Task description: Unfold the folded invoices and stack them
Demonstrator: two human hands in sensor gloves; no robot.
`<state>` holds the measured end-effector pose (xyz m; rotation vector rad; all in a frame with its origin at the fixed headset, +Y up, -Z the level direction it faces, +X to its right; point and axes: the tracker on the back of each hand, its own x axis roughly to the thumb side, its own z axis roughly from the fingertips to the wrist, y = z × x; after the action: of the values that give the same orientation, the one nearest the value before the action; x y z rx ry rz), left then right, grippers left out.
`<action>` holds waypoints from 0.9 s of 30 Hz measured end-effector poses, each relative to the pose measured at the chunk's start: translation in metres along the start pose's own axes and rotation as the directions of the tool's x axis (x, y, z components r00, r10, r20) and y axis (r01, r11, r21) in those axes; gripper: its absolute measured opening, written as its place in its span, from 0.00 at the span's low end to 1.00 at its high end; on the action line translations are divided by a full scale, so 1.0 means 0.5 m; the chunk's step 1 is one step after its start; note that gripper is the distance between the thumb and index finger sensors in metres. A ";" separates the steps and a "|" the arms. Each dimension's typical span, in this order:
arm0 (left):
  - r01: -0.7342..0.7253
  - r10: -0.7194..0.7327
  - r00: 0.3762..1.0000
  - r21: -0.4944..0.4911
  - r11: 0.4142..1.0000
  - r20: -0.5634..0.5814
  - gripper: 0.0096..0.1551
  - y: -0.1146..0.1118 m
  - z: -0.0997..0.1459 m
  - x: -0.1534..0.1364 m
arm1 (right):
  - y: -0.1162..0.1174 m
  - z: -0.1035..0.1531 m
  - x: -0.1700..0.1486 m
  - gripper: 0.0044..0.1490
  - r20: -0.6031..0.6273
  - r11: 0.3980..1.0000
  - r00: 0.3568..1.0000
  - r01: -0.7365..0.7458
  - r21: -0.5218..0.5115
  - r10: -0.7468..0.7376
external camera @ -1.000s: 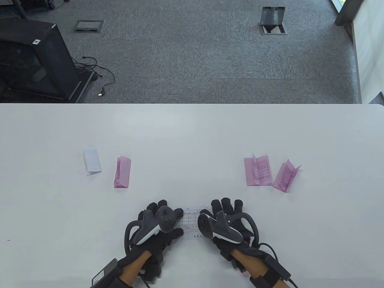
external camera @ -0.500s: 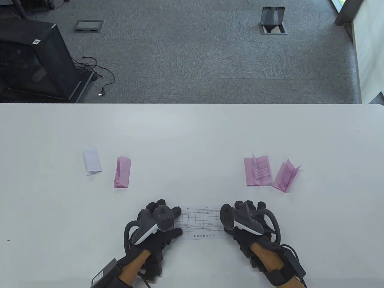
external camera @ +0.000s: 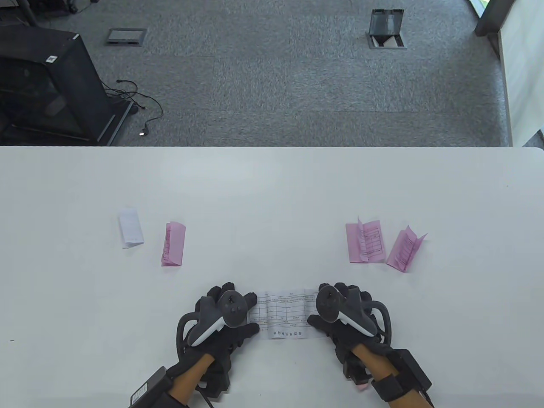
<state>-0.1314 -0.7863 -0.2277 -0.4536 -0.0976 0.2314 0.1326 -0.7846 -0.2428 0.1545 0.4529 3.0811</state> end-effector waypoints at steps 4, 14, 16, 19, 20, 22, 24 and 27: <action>0.000 0.000 1.000 -0.001 1.000 0.002 0.43 0.000 0.000 0.000 | 0.001 0.004 0.001 0.46 -0.039 0.995 0.995 0.095 -0.001 -0.095; 0.000 0.000 1.000 -0.005 1.000 0.006 0.43 -0.001 -0.001 0.001 | 0.007 0.005 -0.004 0.34 -0.108 0.955 0.949 0.296 -0.010 -0.296; 0.000 0.000 1.000 -0.006 1.000 0.006 0.43 -0.001 -0.001 0.001 | 0.008 0.003 -0.006 0.29 -0.118 0.947 0.940 0.321 -0.017 -0.321; 0.000 0.000 1.000 -0.006 1.000 0.006 0.43 -0.002 -0.001 0.001 | 0.007 0.002 -0.011 0.25 -0.118 0.935 0.927 0.353 -0.032 -0.355; 0.000 0.000 1.000 -0.006 1.000 0.006 0.43 -0.002 -0.001 0.001 | 0.006 0.001 -0.011 0.25 -0.118 0.933 0.926 0.357 -0.033 -0.359; -0.001 0.001 1.000 -0.007 1.000 0.005 0.43 -0.002 -0.001 0.001 | 0.002 0.002 -0.017 0.24 -0.105 0.915 0.909 0.398 -0.068 -0.403; -0.001 0.002 1.000 -0.006 1.000 0.004 0.43 -0.002 -0.001 0.001 | -0.007 0.003 -0.022 0.24 -0.086 0.889 0.887 0.442 -0.119 -0.453; -0.035 0.035 0.999 -0.002 0.999 0.009 0.46 0.001 -0.002 -0.002 | -0.027 0.005 -0.031 0.23 -0.010 0.818 0.821 0.568 -0.090 -0.571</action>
<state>-0.1322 -0.7865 -0.2287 -0.4564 -0.0991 0.2679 0.1482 -0.7714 -0.2460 -0.0390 0.2976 2.5018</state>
